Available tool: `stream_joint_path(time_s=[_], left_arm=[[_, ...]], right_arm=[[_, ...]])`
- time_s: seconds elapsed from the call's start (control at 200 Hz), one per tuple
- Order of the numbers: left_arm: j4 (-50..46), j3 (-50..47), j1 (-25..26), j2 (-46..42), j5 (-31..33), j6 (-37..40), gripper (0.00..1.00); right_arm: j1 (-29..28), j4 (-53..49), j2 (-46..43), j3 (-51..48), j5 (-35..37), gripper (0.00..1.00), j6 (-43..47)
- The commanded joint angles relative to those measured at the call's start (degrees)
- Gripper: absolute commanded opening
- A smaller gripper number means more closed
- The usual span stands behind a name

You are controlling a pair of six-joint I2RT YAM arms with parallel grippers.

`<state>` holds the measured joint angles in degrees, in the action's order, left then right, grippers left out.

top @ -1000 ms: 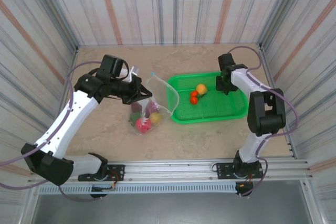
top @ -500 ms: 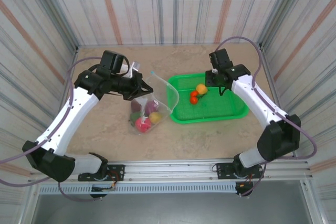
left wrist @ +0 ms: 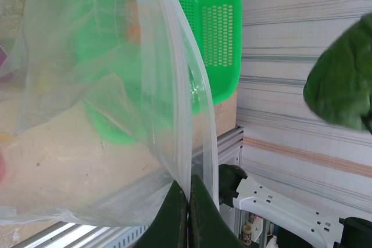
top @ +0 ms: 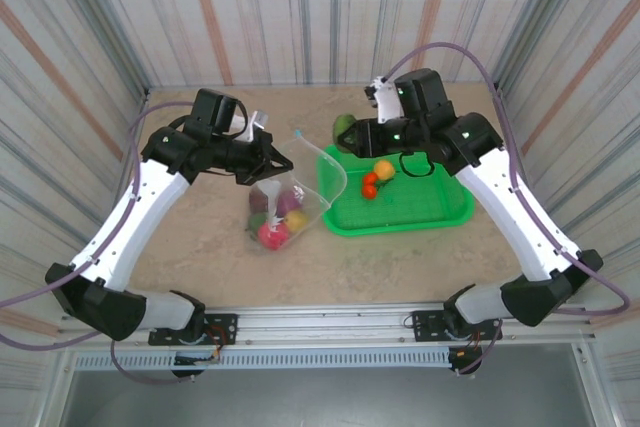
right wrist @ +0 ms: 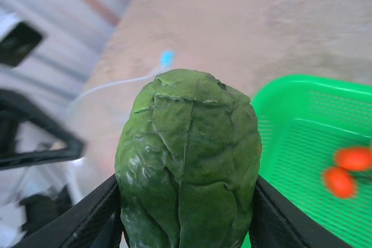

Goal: Place the food in the zip-top bag and seal the zipper

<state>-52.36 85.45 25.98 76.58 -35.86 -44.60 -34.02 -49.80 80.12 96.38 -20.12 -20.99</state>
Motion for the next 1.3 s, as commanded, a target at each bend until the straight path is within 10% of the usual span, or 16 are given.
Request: stream_joint_path(time_s=[0.0, 0.746, 0.932, 1.297], left_arm=[[-1.42, 2.34, 0.29, -0.15, 0.70, 1.89, 0.00], [-1.80, 0.40, 0.32, -6.14, 1.38, 4.14, 0.00], [-2.72, 0.77, 0.30, -6.55, 2.29, 4.63, 0.00], [-3.89, 1.04, 0.30, -6.23, 4.28, 4.96, 0.00]], right_arm=[[-2.49, -1.92, 2.80, 1.29, -9.29, 0.55, -0.89], [-13.03, -8.80, 20.98, 7.73, -5.01, 0.57, 3.41], [-14.50, -7.38, 19.72, 8.30, 3.49, 0.79, 1.59], [-12.69, -6.08, 12.89, 8.21, 7.93, 0.77, 2.45]])
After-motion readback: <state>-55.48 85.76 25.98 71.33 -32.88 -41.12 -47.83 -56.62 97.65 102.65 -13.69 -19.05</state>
